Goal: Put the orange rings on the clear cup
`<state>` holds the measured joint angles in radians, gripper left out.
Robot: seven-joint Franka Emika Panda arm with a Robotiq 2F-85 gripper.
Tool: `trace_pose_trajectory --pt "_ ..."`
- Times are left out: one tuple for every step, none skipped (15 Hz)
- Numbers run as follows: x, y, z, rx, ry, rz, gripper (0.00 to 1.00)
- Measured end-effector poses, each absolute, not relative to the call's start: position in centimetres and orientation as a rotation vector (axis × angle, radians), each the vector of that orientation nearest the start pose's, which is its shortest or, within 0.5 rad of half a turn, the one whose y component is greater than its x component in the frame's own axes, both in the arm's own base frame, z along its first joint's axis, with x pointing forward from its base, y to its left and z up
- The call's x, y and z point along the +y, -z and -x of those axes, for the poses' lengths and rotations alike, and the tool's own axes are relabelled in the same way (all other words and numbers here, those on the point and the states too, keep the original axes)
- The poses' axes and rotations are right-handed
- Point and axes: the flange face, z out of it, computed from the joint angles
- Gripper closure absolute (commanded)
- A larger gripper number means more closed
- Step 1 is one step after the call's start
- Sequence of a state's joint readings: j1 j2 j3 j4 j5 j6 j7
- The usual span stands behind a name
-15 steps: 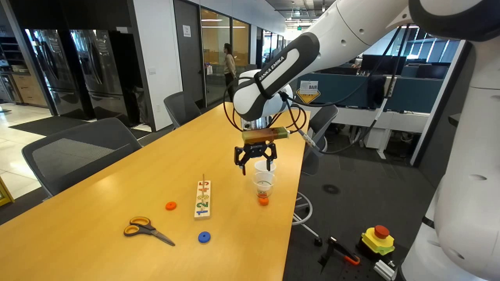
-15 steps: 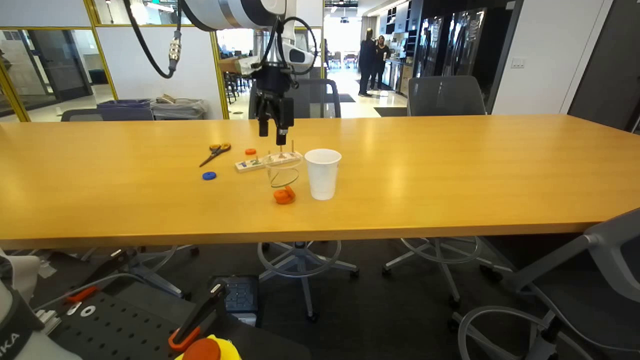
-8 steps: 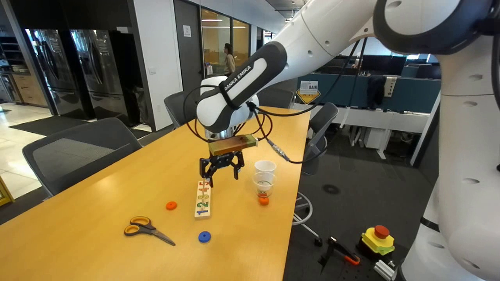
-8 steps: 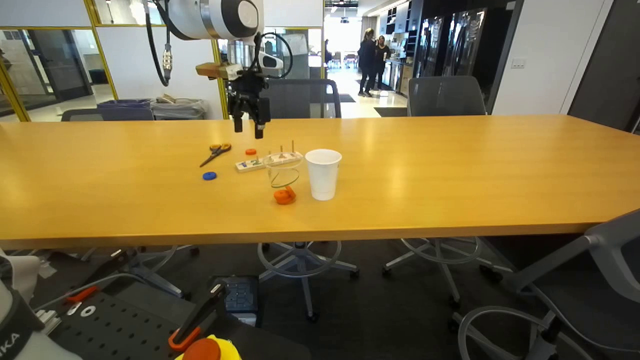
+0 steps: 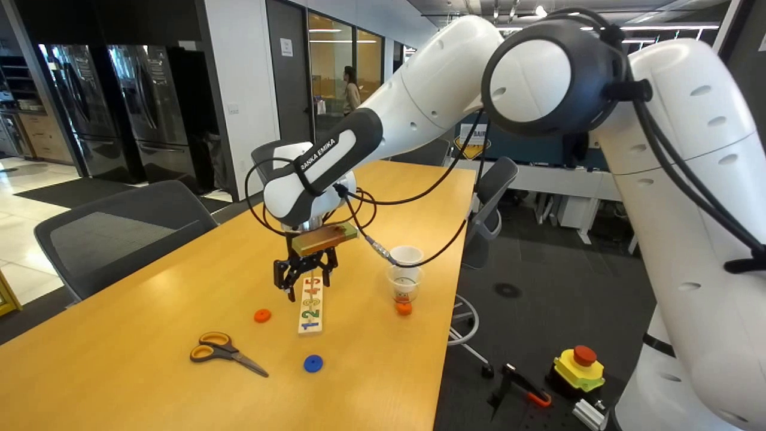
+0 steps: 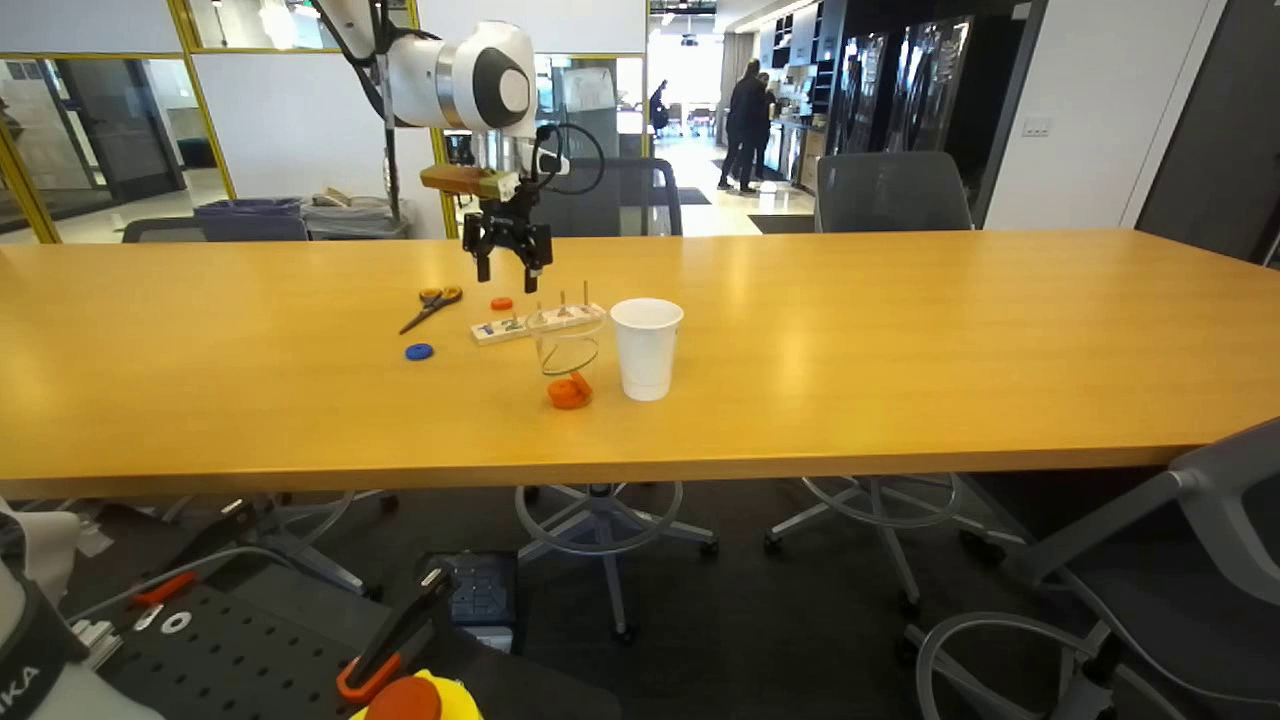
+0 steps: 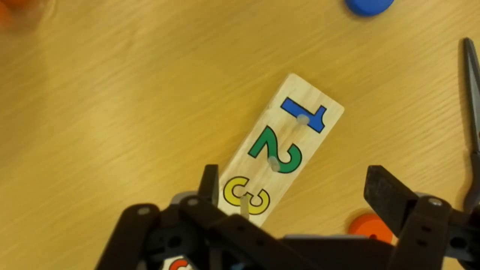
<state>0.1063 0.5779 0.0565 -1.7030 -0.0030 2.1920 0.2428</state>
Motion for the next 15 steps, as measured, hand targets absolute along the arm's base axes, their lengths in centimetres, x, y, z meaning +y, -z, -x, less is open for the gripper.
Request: trace_pose_trajectory --pt "10.7 -24.7 -66.5 0.104 -0.137 3.122 0.00" --pt "11.1 -24.3 -67.3 0.073 -0.128 3.118 0.00" --pt "11.5 -24.0 -68.0 0.044 -0.119 3.113 0.00" --pt "12.0 -23.8 -68.6 0.017 -0.111 3.108 0.00" --pt "12.5 -23.7 -69.1 -0.007 -0.106 3.103 0.00" --pt "13.0 -23.6 -69.5 -0.029 -0.103 3.099 0.00" --pt "13.4 -23.6 -69.9 -0.052 -0.097 3.094 0.00" --pt "13.9 -23.6 -70.2 -0.071 -0.095 3.090 0.00" --pt "14.3 -23.6 -70.5 -0.090 -0.096 3.087 0.00" --pt "14.7 -23.5 -70.7 -0.104 -0.095 3.084 0.00" --pt "15.0 -23.3 -70.9 -0.115 -0.097 3.082 0.00" --pt "15.3 -23.1 -71.1 -0.124 -0.100 3.081 0.00" --pt "15.6 -22.9 -71.3 -0.131 -0.098 3.079 0.00" --pt "15.9 -22.5 -71.4 -0.136 -0.099 3.078 0.00" --pt "16.2 -22.2 -71.5 -0.141 -0.099 3.078 0.00"
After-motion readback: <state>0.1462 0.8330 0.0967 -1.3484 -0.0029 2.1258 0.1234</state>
